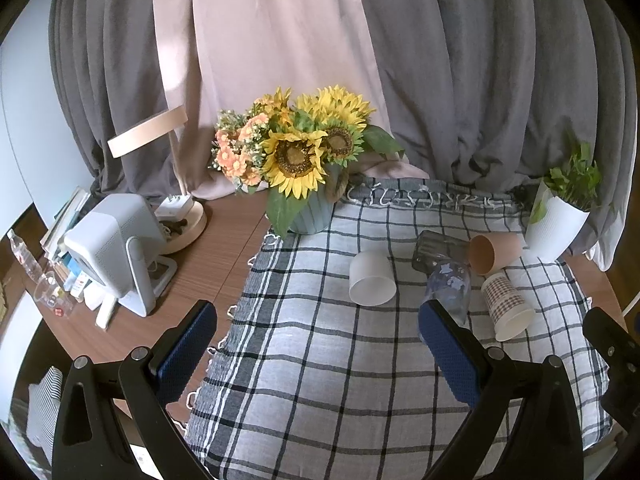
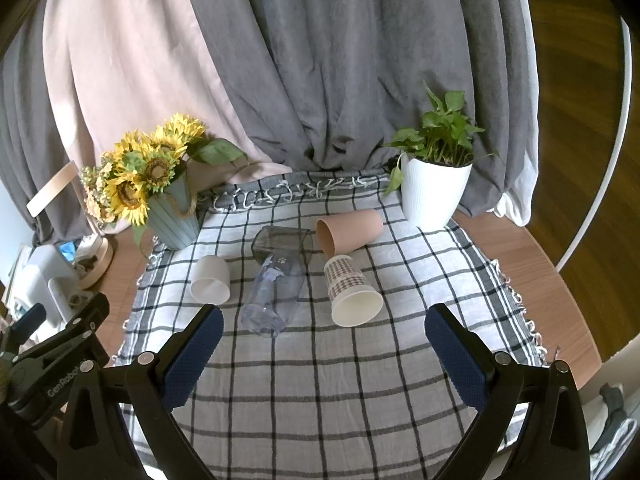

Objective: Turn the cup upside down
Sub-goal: 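Reach the right gripper to the clear plastic cup and grasp its body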

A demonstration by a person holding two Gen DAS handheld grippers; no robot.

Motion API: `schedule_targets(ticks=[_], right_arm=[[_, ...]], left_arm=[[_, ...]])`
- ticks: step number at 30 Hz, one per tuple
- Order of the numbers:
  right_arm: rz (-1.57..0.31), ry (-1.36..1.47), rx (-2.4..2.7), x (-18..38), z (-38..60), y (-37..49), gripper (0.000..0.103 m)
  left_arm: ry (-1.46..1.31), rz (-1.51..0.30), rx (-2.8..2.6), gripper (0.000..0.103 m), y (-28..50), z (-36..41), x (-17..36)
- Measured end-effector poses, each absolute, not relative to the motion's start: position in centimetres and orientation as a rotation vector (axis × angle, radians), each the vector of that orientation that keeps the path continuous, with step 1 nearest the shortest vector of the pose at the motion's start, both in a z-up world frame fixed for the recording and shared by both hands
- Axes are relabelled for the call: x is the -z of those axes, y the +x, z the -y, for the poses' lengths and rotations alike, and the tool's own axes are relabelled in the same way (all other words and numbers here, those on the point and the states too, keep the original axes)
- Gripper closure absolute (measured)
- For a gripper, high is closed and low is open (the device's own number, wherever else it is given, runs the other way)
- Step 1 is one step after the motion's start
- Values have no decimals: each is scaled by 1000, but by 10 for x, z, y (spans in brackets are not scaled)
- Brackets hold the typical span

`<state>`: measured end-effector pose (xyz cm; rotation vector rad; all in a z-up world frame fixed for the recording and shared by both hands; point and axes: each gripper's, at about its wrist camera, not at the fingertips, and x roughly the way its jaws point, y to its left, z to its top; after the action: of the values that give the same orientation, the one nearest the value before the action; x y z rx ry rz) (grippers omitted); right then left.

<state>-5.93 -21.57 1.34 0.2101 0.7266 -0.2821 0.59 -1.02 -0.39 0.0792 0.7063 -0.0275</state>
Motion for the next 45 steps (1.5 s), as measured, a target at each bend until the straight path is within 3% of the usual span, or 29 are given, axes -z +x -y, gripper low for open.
schedule_targets(ticks=[12,23,45], right_arm=[[-828,301,179,19,208,-1,2],[-998,435,177,74,204,87,19],[-1213,527,321,163,220,163,27]], left_arm=[[130,-755,36,0,48,-5,25],[139,-855,72,0,110,-15,58],[171,-1063,149,0,180,-1,125]])
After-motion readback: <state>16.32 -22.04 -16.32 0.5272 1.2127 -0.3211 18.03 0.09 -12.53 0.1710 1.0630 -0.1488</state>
